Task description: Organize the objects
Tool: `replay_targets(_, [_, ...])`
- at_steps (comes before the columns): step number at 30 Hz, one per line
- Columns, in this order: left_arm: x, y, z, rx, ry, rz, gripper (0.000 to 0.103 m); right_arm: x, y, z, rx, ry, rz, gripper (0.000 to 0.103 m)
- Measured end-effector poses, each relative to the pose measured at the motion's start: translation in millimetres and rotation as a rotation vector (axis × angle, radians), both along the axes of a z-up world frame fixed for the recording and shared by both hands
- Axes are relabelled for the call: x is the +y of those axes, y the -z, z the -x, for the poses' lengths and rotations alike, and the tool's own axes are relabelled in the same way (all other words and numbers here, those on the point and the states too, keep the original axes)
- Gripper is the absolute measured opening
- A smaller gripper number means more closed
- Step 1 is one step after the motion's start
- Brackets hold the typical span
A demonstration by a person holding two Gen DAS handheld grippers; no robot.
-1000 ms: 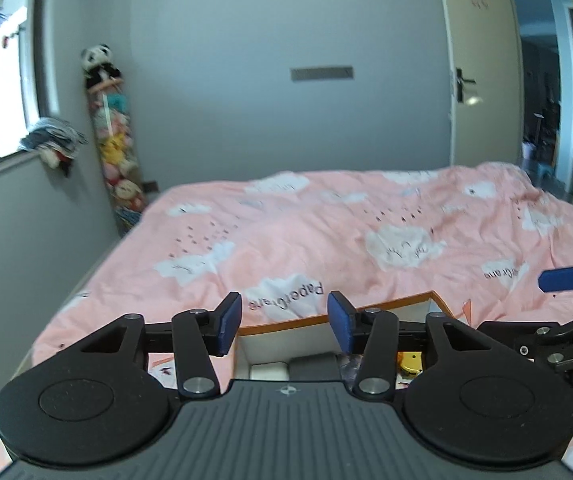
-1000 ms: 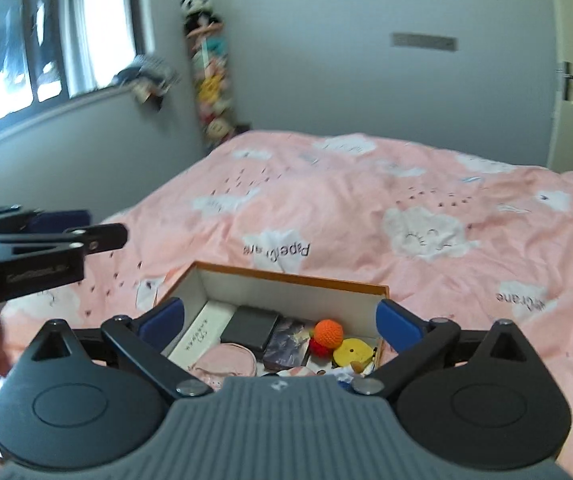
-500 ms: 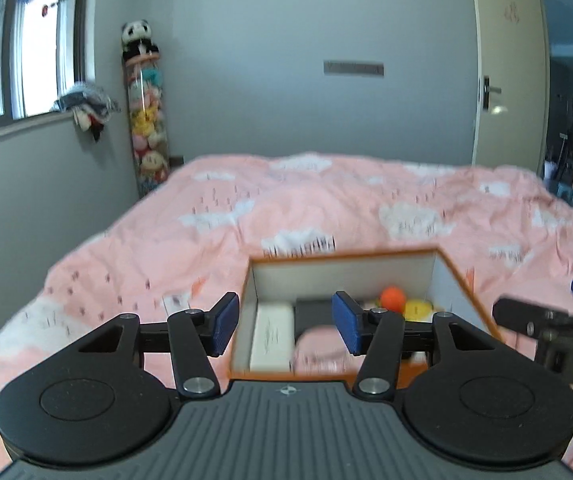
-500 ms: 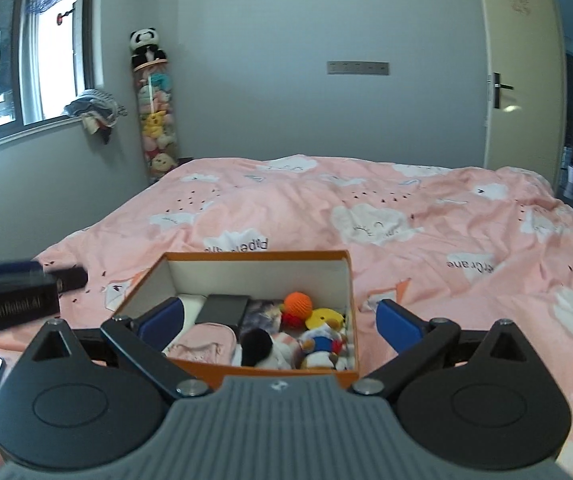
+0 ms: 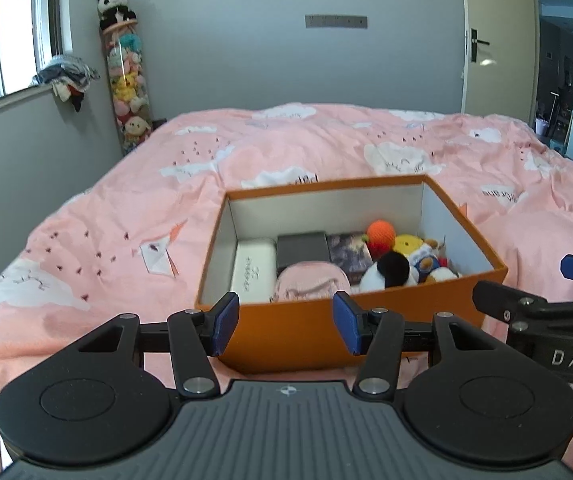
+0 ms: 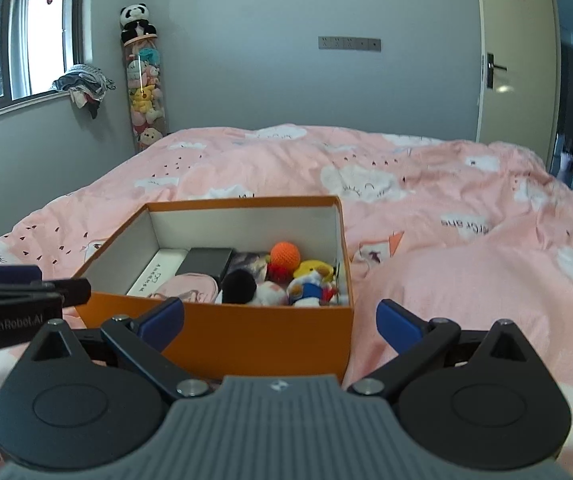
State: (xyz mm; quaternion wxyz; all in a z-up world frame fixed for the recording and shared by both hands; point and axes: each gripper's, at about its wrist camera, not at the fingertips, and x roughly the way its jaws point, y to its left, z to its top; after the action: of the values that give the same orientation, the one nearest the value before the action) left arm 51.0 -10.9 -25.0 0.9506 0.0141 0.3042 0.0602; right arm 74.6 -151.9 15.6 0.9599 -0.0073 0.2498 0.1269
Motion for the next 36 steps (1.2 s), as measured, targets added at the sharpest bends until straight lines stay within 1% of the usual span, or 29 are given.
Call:
replay_targets(5, [-1.6,1.3,3.2,0.009,0.014,0.007,0.061,-1.7,1.8,-2.3,0.018,0.004,0.001,0.102])
replay_targets(36, [-4.4,-2.5,4.8,0.012,0.025,0.008,0.062,-2.1,1.1,-0.6,0.031,0.002,0.008,0.102])
